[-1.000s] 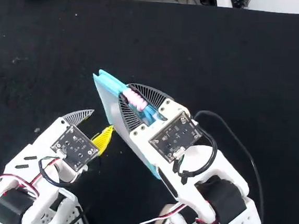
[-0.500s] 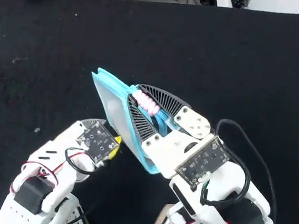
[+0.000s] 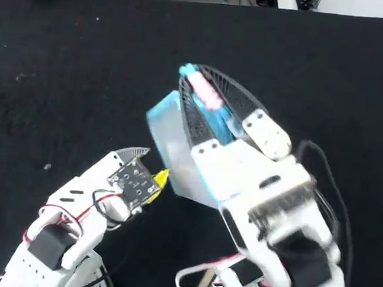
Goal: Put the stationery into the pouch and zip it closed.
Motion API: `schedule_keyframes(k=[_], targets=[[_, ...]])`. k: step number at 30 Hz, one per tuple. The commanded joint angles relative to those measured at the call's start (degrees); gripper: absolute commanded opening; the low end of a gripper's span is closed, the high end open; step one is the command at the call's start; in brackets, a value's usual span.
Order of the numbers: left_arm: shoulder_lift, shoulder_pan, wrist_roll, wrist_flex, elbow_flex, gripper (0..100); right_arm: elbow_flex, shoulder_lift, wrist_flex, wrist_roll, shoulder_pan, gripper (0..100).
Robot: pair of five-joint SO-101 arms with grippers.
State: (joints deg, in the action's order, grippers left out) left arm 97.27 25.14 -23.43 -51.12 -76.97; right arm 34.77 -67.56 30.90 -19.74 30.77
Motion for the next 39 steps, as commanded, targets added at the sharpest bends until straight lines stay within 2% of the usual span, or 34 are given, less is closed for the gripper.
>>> schedule_keyframes(k=[1, 7, 15, 22, 27, 30, 34, 39], targets=[[0.53, -0.04, 7.56, 9.49, -1.63, 19, -6.37, 6.46, -3.78, 0.00, -1.14, 1.1], [0.53, 0.40, 10.90, 10.99, -2.77, 19, -14.20, 18.42, -2.55, 0.00, -0.62, 1.1], [0.53, 0.57, 11.43, 11.25, -2.33, 19, -20.18, 19.30, 5.45, 0.00, 0.35, 1.1], [0.00, 4.97, 11.43, 26.64, -5.67, 19, -20.44, 17.45, 13.27, 0.09, 3.96, 1.1], [0.00, 5.93, 14.07, 29.80, -7.87, 19, -20.18, 14.90, 13.89, 0.09, 4.13, 1.1], [0.09, 6.02, 15.91, 26.73, -7.96, 19, -17.71, 14.29, 14.24, 0.09, 4.13, 1.1], [0.53, 5.49, 15.74, 16.97, -5.41, 19, -14.29, 14.20, 14.33, 0.09, 4.13, 1.1], [0.62, -0.92, 15.65, 3.60, 1.71, 19, -11.74, 9.80, 14.33, 0.09, 4.48, 1.1]])
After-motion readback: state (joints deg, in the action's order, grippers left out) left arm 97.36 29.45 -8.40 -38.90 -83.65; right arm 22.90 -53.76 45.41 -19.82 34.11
